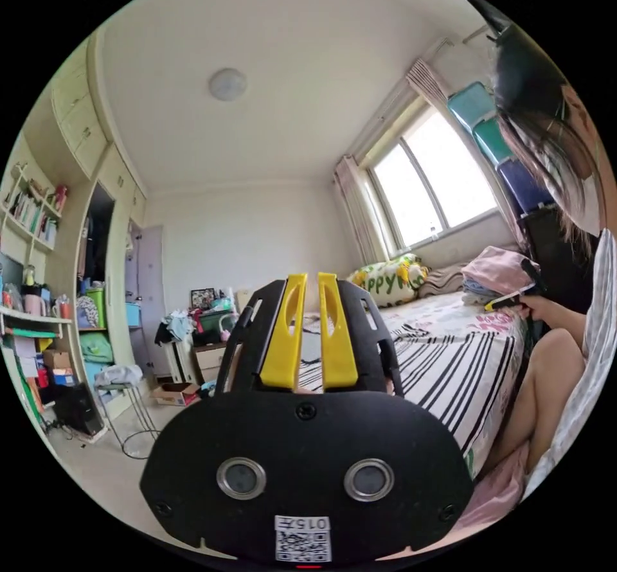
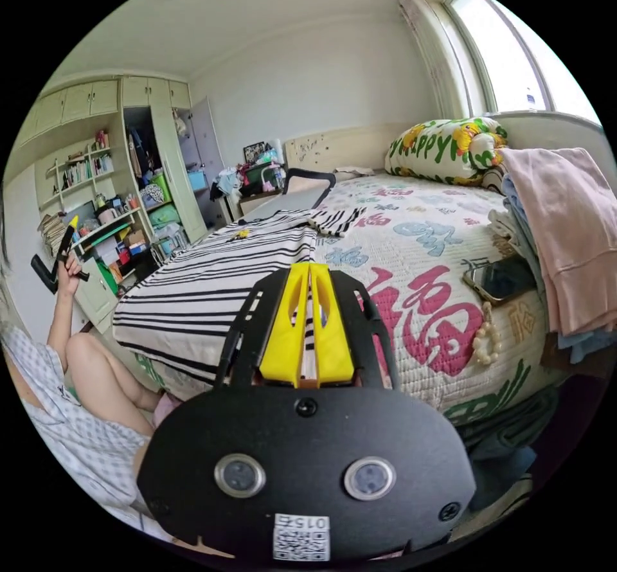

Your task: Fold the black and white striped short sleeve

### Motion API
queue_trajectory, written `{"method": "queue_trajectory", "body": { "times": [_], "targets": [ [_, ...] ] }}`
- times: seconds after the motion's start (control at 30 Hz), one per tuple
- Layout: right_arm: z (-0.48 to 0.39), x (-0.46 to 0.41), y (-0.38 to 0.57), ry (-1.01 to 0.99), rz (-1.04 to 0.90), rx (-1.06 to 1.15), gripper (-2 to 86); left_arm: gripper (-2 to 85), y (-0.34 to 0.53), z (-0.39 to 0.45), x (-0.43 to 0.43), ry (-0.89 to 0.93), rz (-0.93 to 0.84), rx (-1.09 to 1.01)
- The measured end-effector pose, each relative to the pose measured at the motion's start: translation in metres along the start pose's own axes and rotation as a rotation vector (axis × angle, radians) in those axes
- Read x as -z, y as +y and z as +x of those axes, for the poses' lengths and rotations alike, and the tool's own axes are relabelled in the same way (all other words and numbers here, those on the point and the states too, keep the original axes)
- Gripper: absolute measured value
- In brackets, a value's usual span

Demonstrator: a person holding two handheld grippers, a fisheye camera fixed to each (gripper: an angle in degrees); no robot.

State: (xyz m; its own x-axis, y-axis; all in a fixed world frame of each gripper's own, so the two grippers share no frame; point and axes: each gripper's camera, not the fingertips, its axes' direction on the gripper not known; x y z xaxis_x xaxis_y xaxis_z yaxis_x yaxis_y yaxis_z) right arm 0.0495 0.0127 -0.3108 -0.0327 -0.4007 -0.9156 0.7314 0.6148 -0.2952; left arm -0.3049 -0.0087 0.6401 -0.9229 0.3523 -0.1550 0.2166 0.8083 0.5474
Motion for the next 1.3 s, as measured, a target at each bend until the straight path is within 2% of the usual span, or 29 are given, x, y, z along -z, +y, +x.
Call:
{"method": "queue_trajectory", "body": {
  "times": [0.23,0.4,0.5,0.57,0.73,0.8,1.0,1.13,1.3],
  "targets": [
    [0.033,-0.065,-0.066,0.071,-0.171,0.073,2.0,6.6,0.005,0.065,-0.173,0.345,-0.32,-0.085],
    [0.045,-0.154,-0.123,0.065,-0.326,0.167,5.9,7.7,0.022,0.118,-0.332,0.527,-0.561,0.053],
    [0.057,-0.197,-0.162,0.055,-0.43,0.18,8.1,9.0,0.03,0.145,-0.415,0.583,-0.728,0.109],
    [0.067,-0.217,-0.181,0.061,-0.442,0.179,7.8,9.5,0.032,0.16,-0.457,0.616,-0.778,0.12],
    [0.093,-0.283,-0.177,-0.119,-0.623,0.2,7.6,10.1,0.046,0.212,-0.549,0.573,-0.863,0.073],
    [0.105,-0.275,-0.176,-0.136,-0.559,0.174,5.6,9.7,0.059,0.24,-0.589,0.565,-0.891,0.069],
    [0.116,-0.275,-0.175,-0.161,-0.538,0.167,4.9,9.6,0.102,0.301,-0.674,0.586,-0.978,0.137],
    [0.109,-0.276,-0.174,-0.118,-0.536,0.205,4.8,10.1,0.134,0.322,-0.702,0.56,-1.026,0.213],
    [0.104,-0.277,-0.173,-0.088,-0.525,0.226,4.2,8.3,0.167,0.342,-0.716,0.453,-1.104,0.159]
  ]
}}
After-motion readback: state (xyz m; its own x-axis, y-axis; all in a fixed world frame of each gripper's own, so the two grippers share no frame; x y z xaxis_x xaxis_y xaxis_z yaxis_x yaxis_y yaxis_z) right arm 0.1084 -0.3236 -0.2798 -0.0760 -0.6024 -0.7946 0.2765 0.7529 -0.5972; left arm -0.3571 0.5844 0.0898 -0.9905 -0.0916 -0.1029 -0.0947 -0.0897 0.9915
